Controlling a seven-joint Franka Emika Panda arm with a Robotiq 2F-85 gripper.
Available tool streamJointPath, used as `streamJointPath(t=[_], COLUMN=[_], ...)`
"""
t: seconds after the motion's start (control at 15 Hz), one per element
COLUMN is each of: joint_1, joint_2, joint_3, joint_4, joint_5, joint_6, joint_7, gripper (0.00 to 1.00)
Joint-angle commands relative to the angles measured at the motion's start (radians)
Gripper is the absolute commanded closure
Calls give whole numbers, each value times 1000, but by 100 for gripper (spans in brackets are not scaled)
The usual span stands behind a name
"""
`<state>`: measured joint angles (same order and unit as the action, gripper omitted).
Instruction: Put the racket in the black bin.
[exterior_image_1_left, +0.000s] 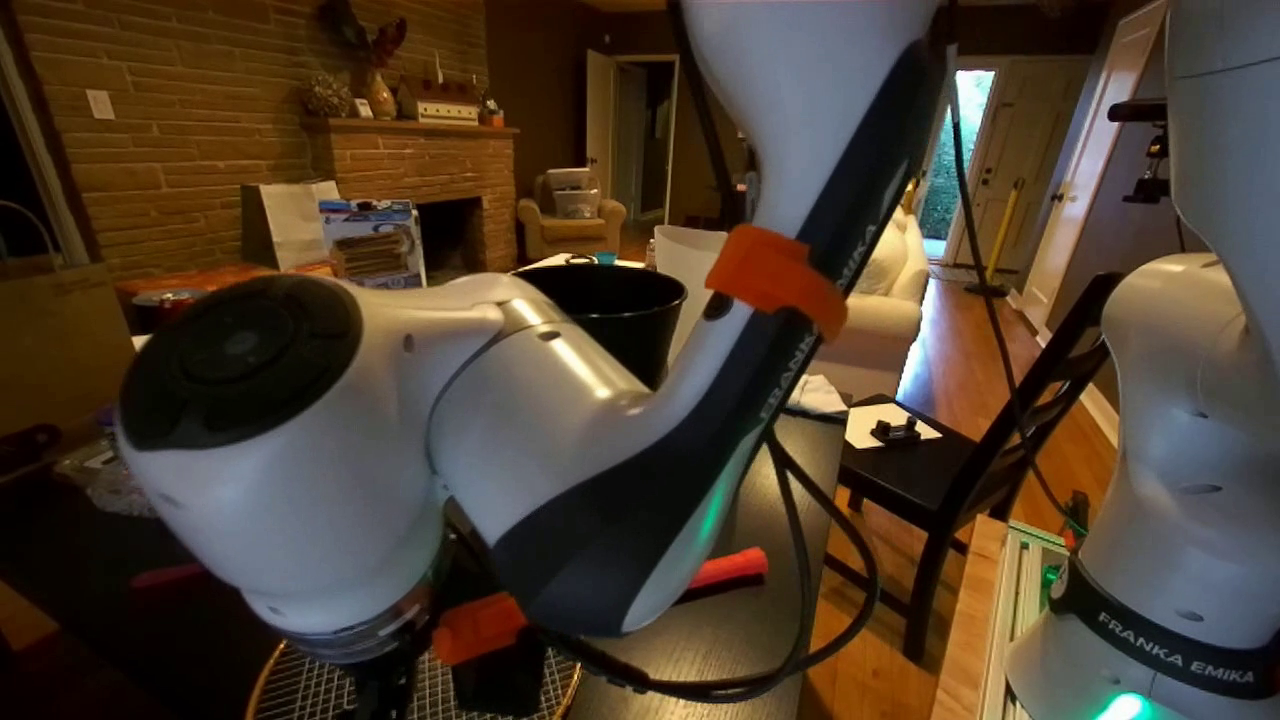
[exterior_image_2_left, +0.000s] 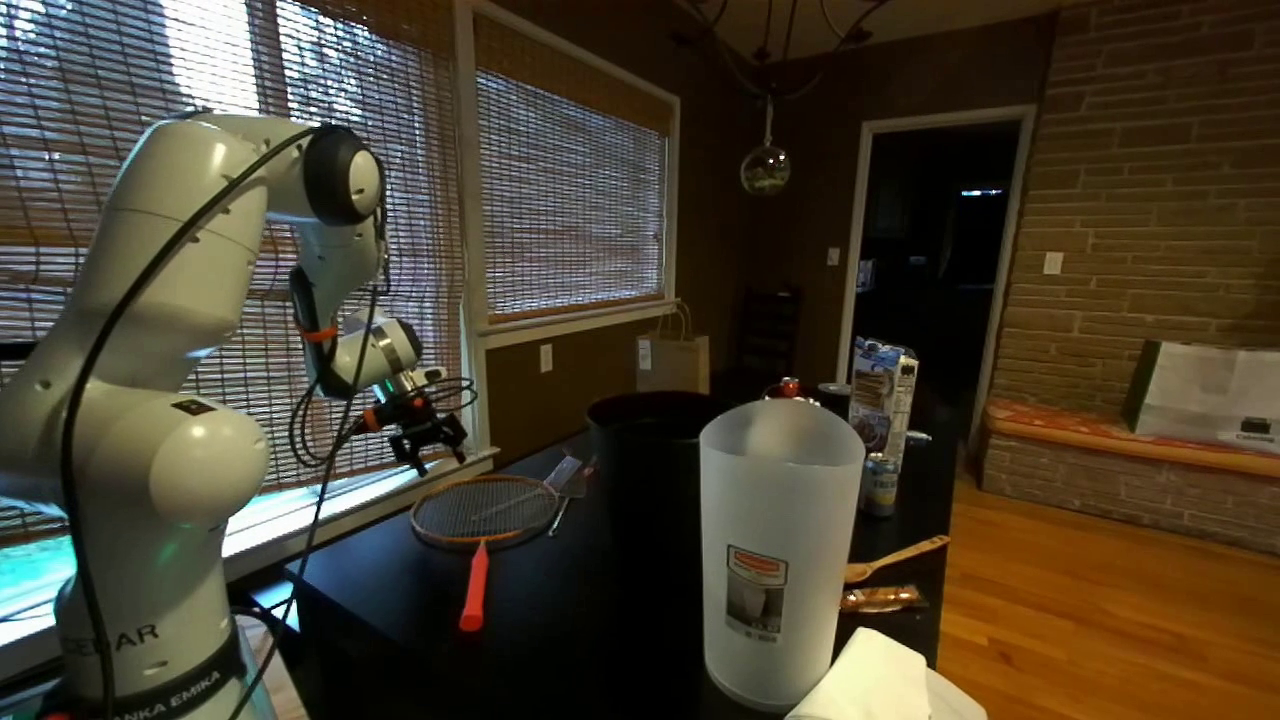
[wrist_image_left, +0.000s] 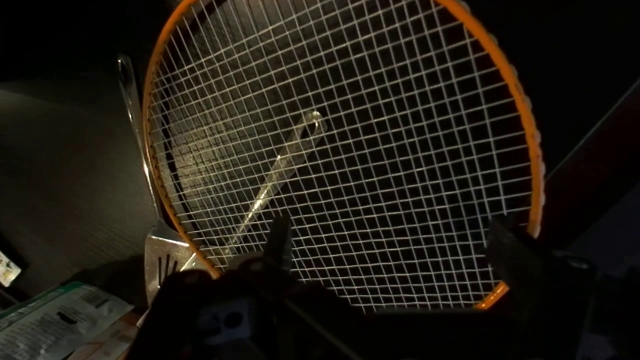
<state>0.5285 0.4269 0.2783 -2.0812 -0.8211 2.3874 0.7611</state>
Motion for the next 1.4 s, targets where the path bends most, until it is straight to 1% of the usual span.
streamJointPath(t=[0.0,0.33,0.67,0.93,1.33], joint_1=[56,148,219,252,288], joint_2=[94,178,266,321,390], joint_3=[-44,-98,-139,-161,-194], joint_4=[130,264,365,428,512], joint_5=[-36,-52,-39,-27,-27], joint_6=[-30,-77,-148,-173,-173], joint_7=[36,50,43,37,46], gripper=[0,0,0,0,0])
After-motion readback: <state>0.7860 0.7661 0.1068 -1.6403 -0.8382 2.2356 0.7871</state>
